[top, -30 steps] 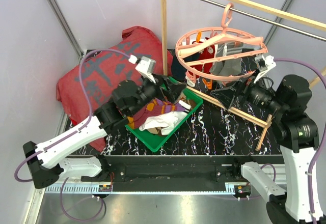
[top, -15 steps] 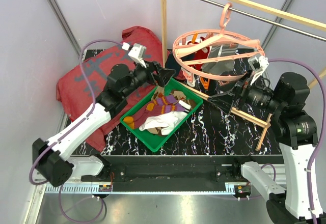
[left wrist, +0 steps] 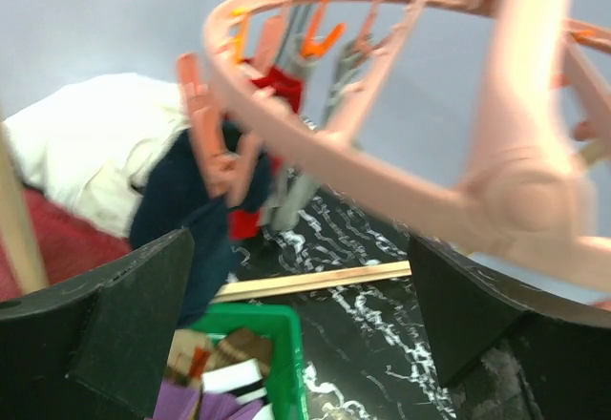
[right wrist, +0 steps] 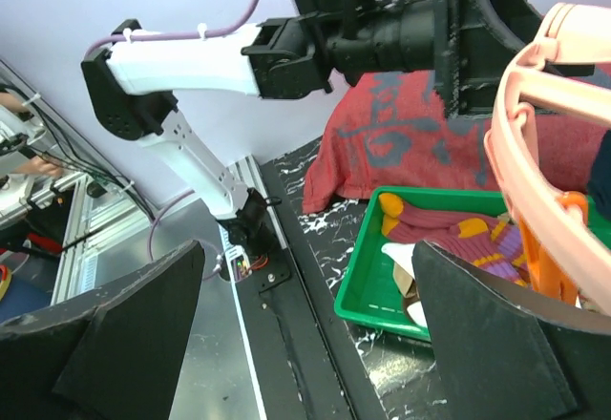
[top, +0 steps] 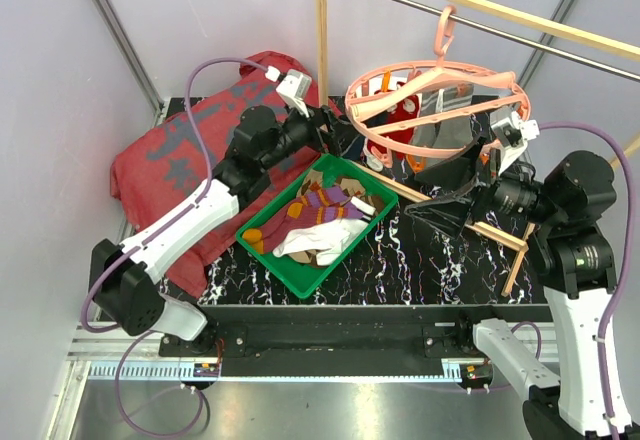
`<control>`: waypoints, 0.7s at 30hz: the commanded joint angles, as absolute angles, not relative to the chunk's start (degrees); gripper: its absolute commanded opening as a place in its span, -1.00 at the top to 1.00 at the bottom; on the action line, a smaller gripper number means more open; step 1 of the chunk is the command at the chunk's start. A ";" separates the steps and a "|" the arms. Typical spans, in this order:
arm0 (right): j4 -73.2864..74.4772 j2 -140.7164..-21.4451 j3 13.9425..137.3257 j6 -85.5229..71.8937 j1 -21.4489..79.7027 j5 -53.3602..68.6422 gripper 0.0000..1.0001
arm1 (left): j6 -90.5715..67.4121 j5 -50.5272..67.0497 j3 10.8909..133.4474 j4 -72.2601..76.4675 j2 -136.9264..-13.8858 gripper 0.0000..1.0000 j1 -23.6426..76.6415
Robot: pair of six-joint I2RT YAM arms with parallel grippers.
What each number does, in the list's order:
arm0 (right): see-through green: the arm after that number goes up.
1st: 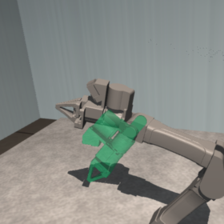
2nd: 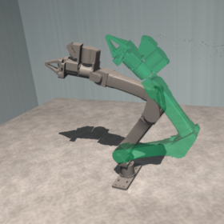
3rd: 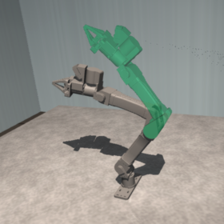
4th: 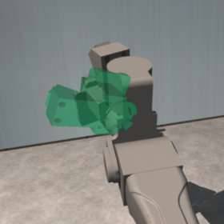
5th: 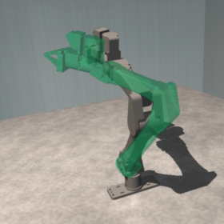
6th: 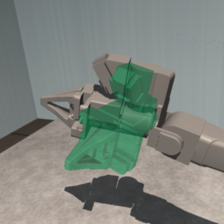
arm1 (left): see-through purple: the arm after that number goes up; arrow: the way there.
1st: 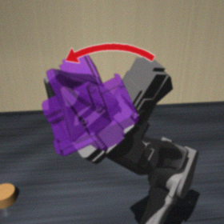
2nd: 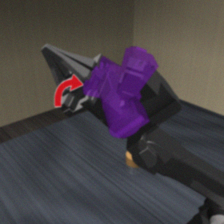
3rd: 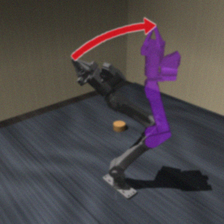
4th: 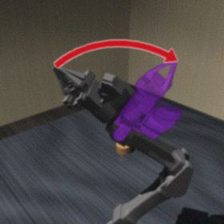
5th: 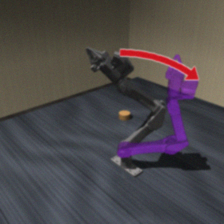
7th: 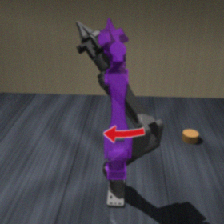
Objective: Clip the socks to the hanger
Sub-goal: Open the clamp at the hanger.
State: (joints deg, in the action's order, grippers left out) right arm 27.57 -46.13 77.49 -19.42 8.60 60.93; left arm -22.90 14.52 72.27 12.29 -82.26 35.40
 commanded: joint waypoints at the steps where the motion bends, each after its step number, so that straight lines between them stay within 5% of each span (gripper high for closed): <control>1: 22.15 -47.55 76.55 -21.01 8.88 61.27 -1.00 | -17.86 11.08 76.28 15.12 -78.31 -0.98 40.16; 21: 24.52 -42.81 68.82 -11.61 8.88 35.61 -1.00 | -13.36 -3.16 77.34 11.34 -77.08 -0.98 53.17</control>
State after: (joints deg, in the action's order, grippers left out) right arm 25.58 -43.83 70.26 -14.76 8.62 42.19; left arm -14.39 0.49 75.00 8.88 -79.00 52.05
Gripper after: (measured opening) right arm 0.994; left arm 0.985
